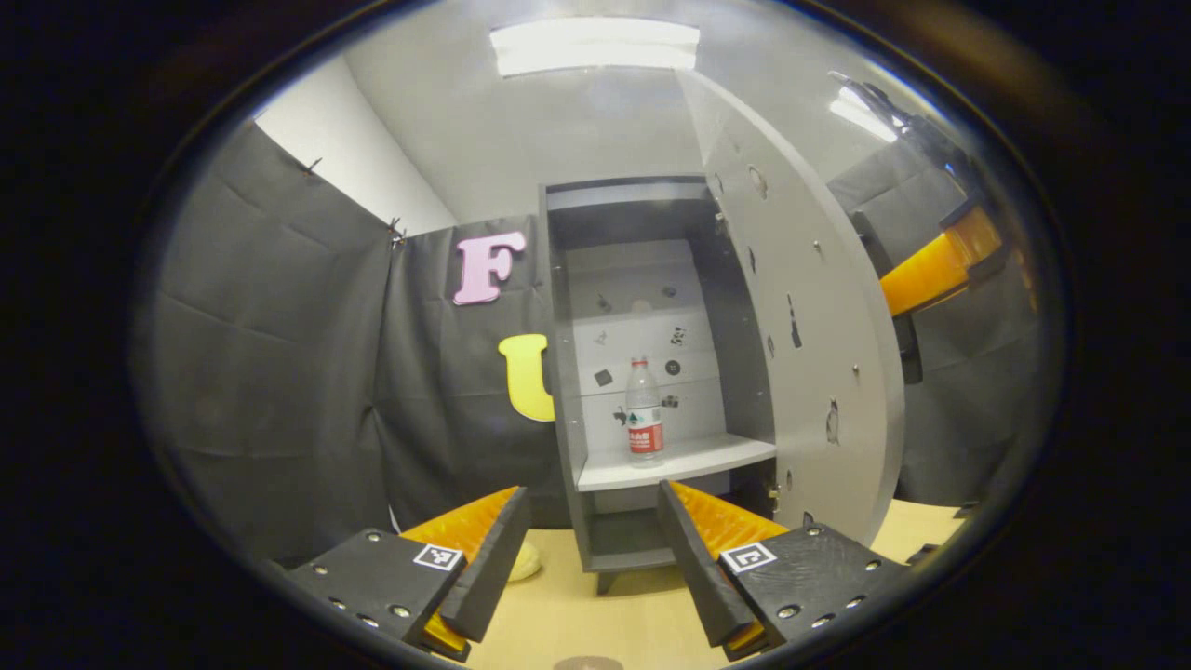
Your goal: Open the cabinet door with the right hand, grasp the bottle in the cabinet with the left hand and place it on the coaster, then close the cabinet door with the right hand.
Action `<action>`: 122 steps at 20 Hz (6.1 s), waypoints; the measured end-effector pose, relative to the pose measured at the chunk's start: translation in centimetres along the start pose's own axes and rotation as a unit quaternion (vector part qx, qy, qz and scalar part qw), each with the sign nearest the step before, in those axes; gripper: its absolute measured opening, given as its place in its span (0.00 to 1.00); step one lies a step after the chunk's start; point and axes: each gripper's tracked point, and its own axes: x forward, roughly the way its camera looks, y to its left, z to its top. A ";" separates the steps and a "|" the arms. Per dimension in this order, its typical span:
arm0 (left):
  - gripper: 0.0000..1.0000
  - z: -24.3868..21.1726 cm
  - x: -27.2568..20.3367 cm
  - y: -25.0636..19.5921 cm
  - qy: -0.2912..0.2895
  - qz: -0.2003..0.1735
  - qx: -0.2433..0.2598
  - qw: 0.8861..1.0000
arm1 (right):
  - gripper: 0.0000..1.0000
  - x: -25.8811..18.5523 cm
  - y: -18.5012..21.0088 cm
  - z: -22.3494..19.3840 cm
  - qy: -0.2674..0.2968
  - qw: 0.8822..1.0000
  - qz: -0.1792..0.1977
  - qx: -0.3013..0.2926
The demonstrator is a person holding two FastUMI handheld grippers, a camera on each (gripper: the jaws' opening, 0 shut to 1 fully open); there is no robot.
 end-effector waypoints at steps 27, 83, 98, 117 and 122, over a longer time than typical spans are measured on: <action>0.82 1.5 1.9 -3.2 -0.008 -0.053 -0.006 0.999 | 0.98 -6.9 -12.3 0.9 -0.085 0.981 -0.173 0.032; 0.73 0.1 11.3 -3.8 0.017 -0.089 -0.075 0.993 | 0.98 -2.5 -21.8 -6.3 0.000 0.917 -0.389 0.087; 0.73 -0.5 -1.0 1.4 0.026 -0.046 -0.077 0.996 | 0.98 -3.5 -20.2 -7.3 0.002 0.940 -0.328 0.089; 0.73 -9.6 -14.8 6.3 0.051 -0.030 -0.097 0.994 | 0.98 -3.0 -15.9 -9.3 0.015 0.957 -0.283 0.067; 0.73 -13.1 -18.1 7.0 0.064 -0.026 -0.110 0.991 | 0.98 -2.5 -14.7 -10.1 0.020 0.958 -0.277 0.064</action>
